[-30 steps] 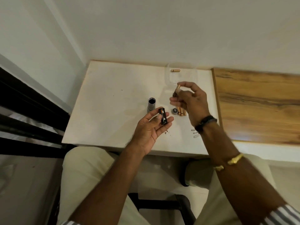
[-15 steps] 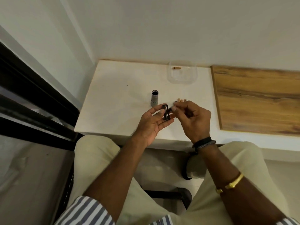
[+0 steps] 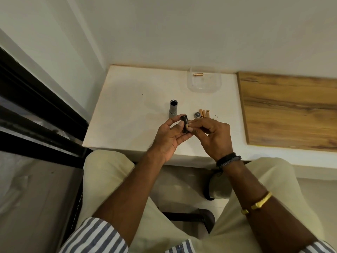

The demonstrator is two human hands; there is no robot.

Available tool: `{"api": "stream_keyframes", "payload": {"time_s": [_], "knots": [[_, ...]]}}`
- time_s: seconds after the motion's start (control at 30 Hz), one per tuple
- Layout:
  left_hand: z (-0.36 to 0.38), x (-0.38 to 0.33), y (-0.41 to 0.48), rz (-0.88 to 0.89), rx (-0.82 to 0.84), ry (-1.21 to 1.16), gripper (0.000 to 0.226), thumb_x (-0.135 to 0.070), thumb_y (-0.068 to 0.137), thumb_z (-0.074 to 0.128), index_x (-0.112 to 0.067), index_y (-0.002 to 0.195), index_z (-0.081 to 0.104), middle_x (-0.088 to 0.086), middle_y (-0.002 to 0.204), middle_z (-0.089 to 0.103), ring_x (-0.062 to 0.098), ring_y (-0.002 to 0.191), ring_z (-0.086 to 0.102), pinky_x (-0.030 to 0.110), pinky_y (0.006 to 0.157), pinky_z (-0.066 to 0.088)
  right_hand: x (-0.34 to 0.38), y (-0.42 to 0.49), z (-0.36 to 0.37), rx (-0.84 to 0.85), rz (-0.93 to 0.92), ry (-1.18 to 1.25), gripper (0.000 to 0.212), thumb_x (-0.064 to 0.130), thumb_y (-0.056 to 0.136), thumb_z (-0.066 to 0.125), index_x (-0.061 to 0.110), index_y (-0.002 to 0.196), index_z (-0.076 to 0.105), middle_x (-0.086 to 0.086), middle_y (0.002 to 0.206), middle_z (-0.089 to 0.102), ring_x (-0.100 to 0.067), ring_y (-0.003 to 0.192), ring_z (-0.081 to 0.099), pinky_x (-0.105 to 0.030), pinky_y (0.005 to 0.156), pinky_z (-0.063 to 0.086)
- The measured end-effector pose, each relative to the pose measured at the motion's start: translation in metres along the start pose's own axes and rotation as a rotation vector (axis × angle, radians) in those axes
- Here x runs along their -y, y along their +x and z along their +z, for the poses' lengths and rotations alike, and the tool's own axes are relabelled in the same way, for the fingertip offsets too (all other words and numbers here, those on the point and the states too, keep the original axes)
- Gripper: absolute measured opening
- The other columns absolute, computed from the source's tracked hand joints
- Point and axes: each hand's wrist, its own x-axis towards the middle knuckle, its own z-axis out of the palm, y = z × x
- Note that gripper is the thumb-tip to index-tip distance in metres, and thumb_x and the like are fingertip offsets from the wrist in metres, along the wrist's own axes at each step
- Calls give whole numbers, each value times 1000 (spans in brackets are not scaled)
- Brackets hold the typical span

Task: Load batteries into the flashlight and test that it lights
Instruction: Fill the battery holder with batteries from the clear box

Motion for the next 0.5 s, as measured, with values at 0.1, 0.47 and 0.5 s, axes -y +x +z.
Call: {"api": "stream_keyframes", "payload": {"time_s": [0.1,0.47,0.5], "knots": [[0,2,-1,-1,1,35,21,-5,102,55,-12,119,66,11,105,78,29,103,75,36,82,62,-4,1,-1,29,47,5,10,12,86,80,9,95,81,0,92,79,-9,86,72,-20,80,58],[4,2,-6,-10,17,107,26,-7,101,58,-11,125,64,19,120,71,34,111,72,41,91,60,-11,8,2,125,312,125,15,12,79,85,14,93,81,7,83,77,-1,78,72,-17,77,59],[4,2,-5,-8,10,104,27,-7,99,60,-9,126,63,20,119,71,34,111,72,41,91,60,-12,8,2,119,323,141,13,12,81,84,14,94,82,5,84,78,-5,80,73,-23,80,61]]}}
